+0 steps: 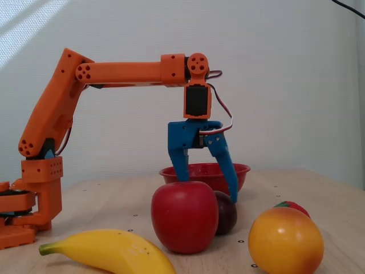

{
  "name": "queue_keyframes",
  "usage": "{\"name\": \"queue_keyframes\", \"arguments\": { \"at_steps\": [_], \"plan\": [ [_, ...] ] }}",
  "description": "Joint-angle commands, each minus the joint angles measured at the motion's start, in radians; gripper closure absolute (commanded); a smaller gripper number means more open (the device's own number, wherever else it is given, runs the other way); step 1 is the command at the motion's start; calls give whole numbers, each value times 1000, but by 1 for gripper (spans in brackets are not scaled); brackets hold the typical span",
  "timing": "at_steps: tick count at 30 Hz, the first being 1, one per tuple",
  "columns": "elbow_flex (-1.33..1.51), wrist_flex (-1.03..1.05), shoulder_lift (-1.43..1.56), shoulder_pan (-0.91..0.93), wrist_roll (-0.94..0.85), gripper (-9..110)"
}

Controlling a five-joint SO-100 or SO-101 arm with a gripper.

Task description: Put the plum in the red bowl.

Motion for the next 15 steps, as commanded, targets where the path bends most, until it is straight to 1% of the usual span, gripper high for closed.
{"name": "queue_keyframes", "arguments": {
  "at_steps": [1,9,15],
  "plan": [
    [-72,12,35,-12,31,68],
    [-89,-31,-21,5,83,67],
    [-126,-20,-60,20,152,66]
  ]
}}
